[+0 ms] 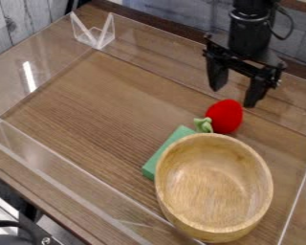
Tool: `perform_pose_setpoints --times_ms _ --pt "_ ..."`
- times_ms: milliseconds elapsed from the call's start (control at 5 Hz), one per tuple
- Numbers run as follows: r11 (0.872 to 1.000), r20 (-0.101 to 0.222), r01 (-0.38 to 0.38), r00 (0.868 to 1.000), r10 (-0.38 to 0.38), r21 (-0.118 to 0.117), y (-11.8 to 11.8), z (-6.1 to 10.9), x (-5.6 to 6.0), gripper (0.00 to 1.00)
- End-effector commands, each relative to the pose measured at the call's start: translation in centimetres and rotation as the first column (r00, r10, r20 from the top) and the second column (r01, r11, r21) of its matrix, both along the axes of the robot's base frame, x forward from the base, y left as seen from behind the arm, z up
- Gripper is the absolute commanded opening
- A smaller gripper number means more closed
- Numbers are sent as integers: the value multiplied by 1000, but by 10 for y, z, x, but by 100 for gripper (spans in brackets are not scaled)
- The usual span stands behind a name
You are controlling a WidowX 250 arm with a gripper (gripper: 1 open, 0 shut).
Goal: Move the red fruit to the left
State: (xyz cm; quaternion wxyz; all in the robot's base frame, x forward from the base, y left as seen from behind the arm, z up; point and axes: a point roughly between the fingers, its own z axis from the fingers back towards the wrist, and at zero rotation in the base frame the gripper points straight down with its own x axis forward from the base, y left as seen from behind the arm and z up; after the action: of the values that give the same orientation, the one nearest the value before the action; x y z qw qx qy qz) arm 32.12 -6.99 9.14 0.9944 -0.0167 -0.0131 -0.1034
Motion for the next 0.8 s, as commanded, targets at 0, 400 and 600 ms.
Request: perform_pose_setpoints --times_ms 0,400,600 --pt "1000 48 24 999 -24 -12 9 11 8 100" --pt "1000 42 16 999 -16 -14 13 11 15 100" --pt "1000 42 0 999 0 -12 2 16 18 100"
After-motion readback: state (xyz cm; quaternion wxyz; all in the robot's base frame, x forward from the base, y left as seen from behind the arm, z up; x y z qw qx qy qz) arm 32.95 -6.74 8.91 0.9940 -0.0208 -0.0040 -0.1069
